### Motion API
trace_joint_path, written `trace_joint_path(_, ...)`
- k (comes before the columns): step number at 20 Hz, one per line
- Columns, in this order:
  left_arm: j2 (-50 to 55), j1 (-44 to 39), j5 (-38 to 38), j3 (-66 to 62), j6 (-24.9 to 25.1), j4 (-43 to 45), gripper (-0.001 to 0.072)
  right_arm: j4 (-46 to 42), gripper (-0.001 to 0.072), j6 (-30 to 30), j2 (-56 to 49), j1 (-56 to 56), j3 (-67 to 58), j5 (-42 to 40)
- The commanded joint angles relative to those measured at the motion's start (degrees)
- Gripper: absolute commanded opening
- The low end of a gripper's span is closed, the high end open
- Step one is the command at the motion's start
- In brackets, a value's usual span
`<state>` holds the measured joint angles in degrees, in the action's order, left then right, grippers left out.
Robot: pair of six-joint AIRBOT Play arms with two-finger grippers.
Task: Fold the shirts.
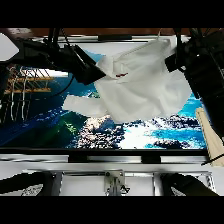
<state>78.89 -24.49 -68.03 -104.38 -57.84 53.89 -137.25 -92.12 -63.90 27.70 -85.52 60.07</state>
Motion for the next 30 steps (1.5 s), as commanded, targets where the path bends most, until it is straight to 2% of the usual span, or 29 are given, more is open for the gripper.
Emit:
trace_joint_path(1, 1.25, 0.04, 6.03, -0.04, -0.52, -3.61, 0.0572, 1.29, 0.0084, 0.0, -0.57, 0.02, 0.0, 1.2)
trace_joint_path(2, 1.22, 0.04, 7.8, -0.04, -0.48, -3.61, 0.0277, 1.31, 0.0083, 0.02, -0.9, 0.02, 0.0, 1.92)
trace_joint_path(3, 1.09, 0.04, 9.29, -0.07, -0.35, -3.63, 0.006, 1.31, 0.0084, 0.07, -1.25, 0.02, 0.0, 2.6)
trace_joint_path(6, 0.83, -0.22, 10.58, -0.09, -0.24, -3.67, 0.005, 1.38, 0.0084, 0.0, -2.14, 0.02, 0.0, 3.26)
trace_joint_path(10, -0.55, -2.19, 11.19, -0.09, 5.07, -6.75, 0.0046, 1.51, 0.0084, -0.55, -3.34, 0.02, 0.0, 4.26)
trace_joint_path(12, -1.66, -4.35, 11.23, -0.09, 5.79, -8.17, 0.0046, 0.66, 0.0084, -2.38, -3.72, 0.02, 0.0, 4.33)
trace_joint_path(14, -3.08, -7.69, 10.4, -0.09, 6.71, -8.98, 0.0046, 0.55, 0.0083, -5.25, -3.8, 0.02, 0.0, 4.31)
trace_joint_path(17, -5.77, -14.93, 11.52, -0.09, 10.97, -9.16, 0.0046, 0.46, 0.0083, -8.87, -3.8, -0.04, 0.0, 4.79)
trace_joint_path(20, -7.65, -21.79, 10.14, -0.07, 11.15, -8.07, 0.0046, 0.07, 0.0083, -9.86, -3.8, -0.15, 0.0, 6.19)
trace_joint_path(21, -7.67, -23.52, 8.07, -0.07, 10.54, -4.81, 0.0045, 0.04, 0.0083, -10.25, -3.8, -0.15, 0.0, 6.58)
trace_joint_path(23, -7.13, -25.03, 5.25, -0.02, 2.95, 8.0, 0.0045, 0.09, 0.0083, -10.51, -3.78, -0.09, -0.02, 6.69)
trace_joint_path(26, -6.21, -23.5, 3.69, 0.72, -4.7, 23.08, 0.005, 0.17, 0.0083, -10.47, -3.74, -0.09, -0.02, 7.37)
trace_joint_path(27, -5.57, -22.43, 3.67, 1.07, -5.03, 24.15, 0.0065, 0.22, 0.0083, -10.49, -3.74, -0.09, -0.02, 7.28)
trace_joint_path(28, -4.76, -21.66, 3.45, 1.09, -4.9, 24.13, 0.0196, 0.22, 0.0083, -10.51, -3.74, -0.09, -0.02, 7.28)
trace_joint_path(30, -3.08, -21.07, 3.82, 1.09, -3.67, 24.46, 0.0696, 0.22, 0.0084, -10.49, -3.74, -0.09, -0.02, 7.26)
